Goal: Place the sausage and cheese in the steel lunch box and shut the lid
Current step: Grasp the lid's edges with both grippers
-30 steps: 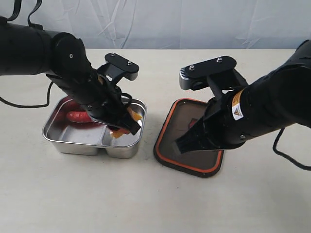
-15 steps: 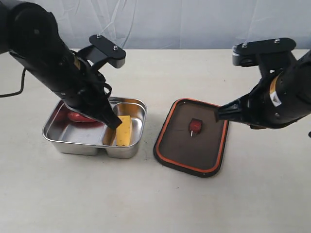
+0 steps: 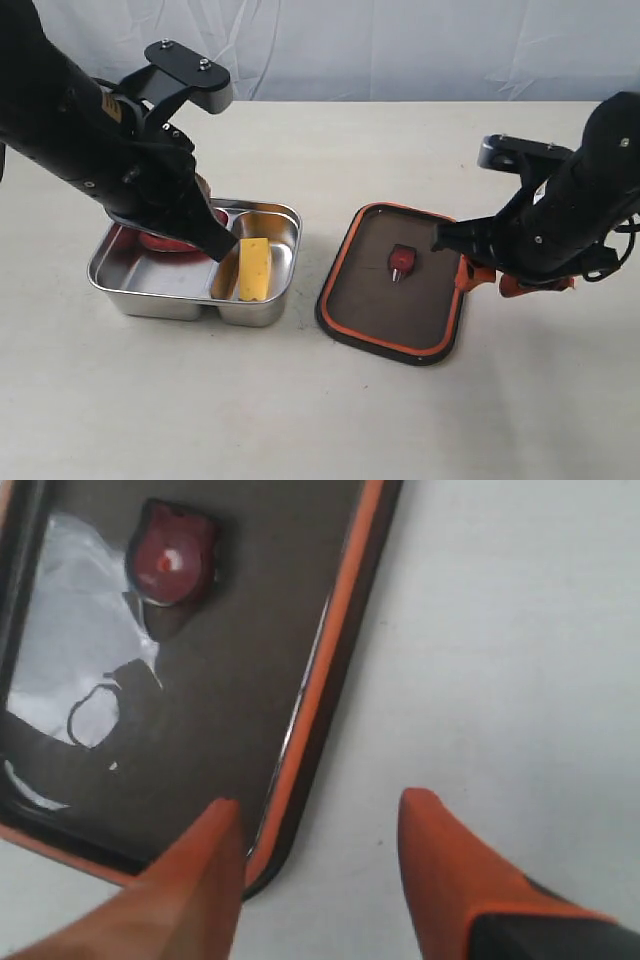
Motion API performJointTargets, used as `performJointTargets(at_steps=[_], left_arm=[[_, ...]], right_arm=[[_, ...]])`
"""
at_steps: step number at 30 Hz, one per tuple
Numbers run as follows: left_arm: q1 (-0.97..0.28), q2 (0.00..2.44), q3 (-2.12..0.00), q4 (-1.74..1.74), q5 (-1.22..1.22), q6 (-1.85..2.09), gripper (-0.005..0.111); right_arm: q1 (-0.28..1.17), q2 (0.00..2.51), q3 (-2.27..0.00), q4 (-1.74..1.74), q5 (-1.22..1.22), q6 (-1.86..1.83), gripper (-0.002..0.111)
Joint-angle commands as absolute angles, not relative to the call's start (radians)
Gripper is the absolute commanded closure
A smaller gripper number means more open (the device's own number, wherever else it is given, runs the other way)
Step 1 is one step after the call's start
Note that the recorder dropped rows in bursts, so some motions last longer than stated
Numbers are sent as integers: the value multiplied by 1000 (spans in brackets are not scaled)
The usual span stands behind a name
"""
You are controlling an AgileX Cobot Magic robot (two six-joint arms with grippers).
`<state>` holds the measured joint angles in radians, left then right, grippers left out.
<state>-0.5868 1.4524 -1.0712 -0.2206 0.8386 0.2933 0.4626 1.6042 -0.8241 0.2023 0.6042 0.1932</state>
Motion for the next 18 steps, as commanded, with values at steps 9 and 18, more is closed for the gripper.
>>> performJointTargets(at_steps=[9, 18], left_arm=[[-591, 1443, -1065, -234, 826, 289, 107], [-591, 1443, -1065, -232, 817, 289, 107]], right_arm=[[479, 1816, -956, 198, 612, 175, 61], [479, 1897, -981, 148, 620, 193, 61]])
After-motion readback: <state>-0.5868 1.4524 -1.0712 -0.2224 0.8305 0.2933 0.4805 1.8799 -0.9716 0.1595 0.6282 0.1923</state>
